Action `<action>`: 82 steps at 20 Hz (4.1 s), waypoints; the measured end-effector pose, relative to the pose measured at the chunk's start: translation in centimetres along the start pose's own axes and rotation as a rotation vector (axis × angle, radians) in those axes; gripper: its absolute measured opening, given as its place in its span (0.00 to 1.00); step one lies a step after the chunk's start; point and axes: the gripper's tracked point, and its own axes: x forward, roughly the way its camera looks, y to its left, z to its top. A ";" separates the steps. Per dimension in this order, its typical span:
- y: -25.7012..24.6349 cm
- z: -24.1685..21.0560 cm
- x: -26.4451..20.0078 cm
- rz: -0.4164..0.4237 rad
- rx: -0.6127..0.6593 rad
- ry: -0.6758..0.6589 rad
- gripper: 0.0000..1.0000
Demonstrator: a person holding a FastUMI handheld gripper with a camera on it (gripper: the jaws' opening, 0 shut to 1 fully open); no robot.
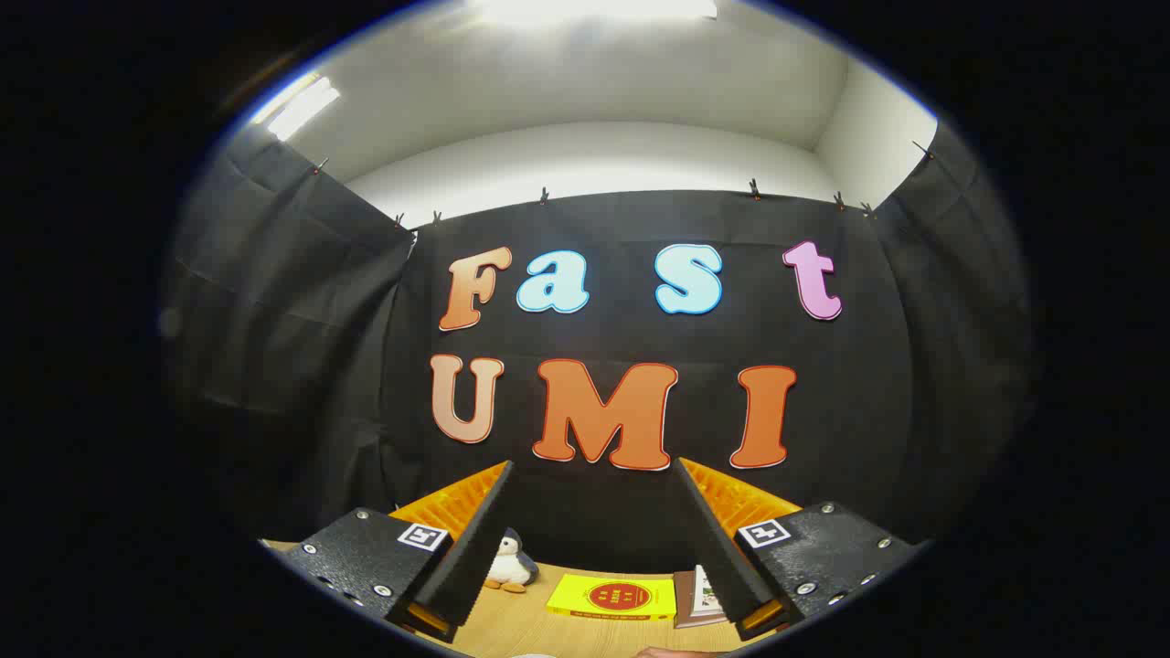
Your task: Open the storage box then place both shoes into the box .Put the left shoe in first, then the right shoe, with the right side of both shoes facing outward in a uniform manner.
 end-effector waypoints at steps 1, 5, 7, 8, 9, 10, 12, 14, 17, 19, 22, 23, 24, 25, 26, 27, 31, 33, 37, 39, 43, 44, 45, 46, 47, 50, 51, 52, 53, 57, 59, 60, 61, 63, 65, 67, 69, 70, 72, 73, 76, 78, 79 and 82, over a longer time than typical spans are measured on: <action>0.0 0.1 -0.2 0.002 0.005 -0.002 0.99; -0.1 0.5 -0.4 0.002 0.006 -0.016 0.99; 0.1 0.5 -0.5 0.005 0.007 -0.011 0.99; 0.2 0.3 -0.5 0.006 0.006 -0.006 0.99; 0.2 0.2 -0.6 0.007 0.004 -0.001 0.99; 0.3 0.2 -0.6 0.009 0.004 0.001 0.99; 0.3 0.3 -0.7 0.008 0.007 0.000 0.99; 0.2 0.5 -0.8 0.006 0.002 -0.008 0.99; 1.2 -0.5 -0.7 0.027 0.015 0.013 0.99; 2.4 -3.3 -0.6 0.067 0.077 0.111 0.99; 3.5 -7.6 -0.9 0.096 0.162 0.266 0.99; 4.0 -8.8 -1.0 0.107 0.187 0.303 1.00; 4.7 -10.0 -0.9 0.121 0.210 0.340 0.99; 5.6 -11.4 -1.0 0.141 0.237 0.384 0.99; 6.5 -13.0 -1.2 0.160 0.262 0.431 0.99; 7.3 -14.7 -1.6 0.176 0.289 0.483 0.99; 12.0 -20.1 -3.2 0.268 0.477 0.702 0.97; 14.5 -20.8 -3.8 0.316 0.636 0.769 0.97; 17.2 -23.0 -4.5 0.340 0.785 0.855 0.97; 18.6 -24.6 -5.1 0.354 0.805 0.896 0.97; 22.3 -26.3 -6.3 0.448 0.851 0.972 0.96; 23.1 -26.9 -6.8 0.465 0.850 0.998 0.96; 24.0 -27.7 -7.3 0.481 0.846 1.030 0.96; 24.8 -28.5 -8.0 0.499 0.844 1.065 0.96; 25.7 -29.2 -8.6 0.518 0.845 1.096 0.95; 27.7 -30.7 -9.9 0.566 0.876 1.168 0.96; 28.3 -31.0 -10.2 0.580 0.892 1.184 0.96; 28.8 -31.3 -10.5 0.592 0.900 1.202 0.96; 29.3 -31.9 -10.7 0.600 0.901 1.219 0.96; 30.9 -33.5 -11.3 0.633 0.913 1.255 0.96; 31.8 -34.0 -11.3 0.646 0.951 1.260 0.96; 32.1 -34.3 -11.6 0.646 0.965 1.267 0.95; 32.4 -34.8 -11.7 0.642 0.977 1.279 0.95; 33.1 -34.9 -11.9 0.652 1.027 1.271 0.96; 33.6 -34.8 -12.0 0.661 1.050 1.262 0.95; 33.5 -34.6 -12.3 0.666 1.053 1.273 0.93; 32.8 -33.6 -12.6 0.667 1.063 1.274 0.88; 32.2 -33.2 -12.8 0.671 1.055 1.262 0.87; 31.4 -32.4 -13.0 0.675 1.049 1.249 0.84; 31.1 -32.2 -12.9 0.673 1.051 1.239 0.84; 30.4 -31.3 -12.2 0.666 1.087 1.209 0.76; 30.4 -30.0 -11.4 0.678 1.141 1.172 0.72; 30.5 -29.6 -11.1 0.679 1.155 1.155 0.70; 31.0 -30.7 -11.2 0.658 1.135 1.176 0.55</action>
